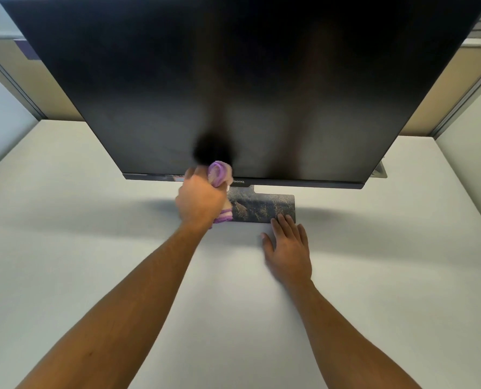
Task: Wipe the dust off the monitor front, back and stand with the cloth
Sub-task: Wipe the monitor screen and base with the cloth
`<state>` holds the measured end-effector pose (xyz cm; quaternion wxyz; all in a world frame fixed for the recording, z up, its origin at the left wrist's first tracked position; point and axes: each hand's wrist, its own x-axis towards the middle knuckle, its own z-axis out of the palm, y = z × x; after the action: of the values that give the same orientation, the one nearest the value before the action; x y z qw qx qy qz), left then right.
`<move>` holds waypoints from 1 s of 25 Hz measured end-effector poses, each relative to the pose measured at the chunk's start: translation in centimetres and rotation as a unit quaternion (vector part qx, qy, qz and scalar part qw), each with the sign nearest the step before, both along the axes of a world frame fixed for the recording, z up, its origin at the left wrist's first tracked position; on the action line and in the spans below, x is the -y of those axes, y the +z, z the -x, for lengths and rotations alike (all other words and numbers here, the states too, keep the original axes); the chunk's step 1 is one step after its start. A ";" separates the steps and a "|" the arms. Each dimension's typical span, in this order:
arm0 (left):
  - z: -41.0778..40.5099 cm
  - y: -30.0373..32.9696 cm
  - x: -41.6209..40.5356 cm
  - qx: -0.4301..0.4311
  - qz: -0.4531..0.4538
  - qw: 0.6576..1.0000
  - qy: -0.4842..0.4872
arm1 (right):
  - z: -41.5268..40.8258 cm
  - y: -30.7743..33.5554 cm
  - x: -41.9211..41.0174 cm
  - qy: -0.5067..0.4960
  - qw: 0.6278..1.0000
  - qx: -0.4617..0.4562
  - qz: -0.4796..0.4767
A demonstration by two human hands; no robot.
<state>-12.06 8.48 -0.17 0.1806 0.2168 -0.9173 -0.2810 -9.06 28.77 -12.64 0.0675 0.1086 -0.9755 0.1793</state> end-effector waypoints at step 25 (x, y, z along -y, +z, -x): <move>-2.7 0.0 12.4 -0.196 -0.215 0.927 0.237 | -0.1 0.3 0.3 -0.010 1.000 -0.016 0.022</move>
<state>-9.34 -3.92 -0.16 0.3670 0.4023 -0.7030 -0.4575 -9.00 28.49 -12.34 0.0876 0.0997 -0.9711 0.1985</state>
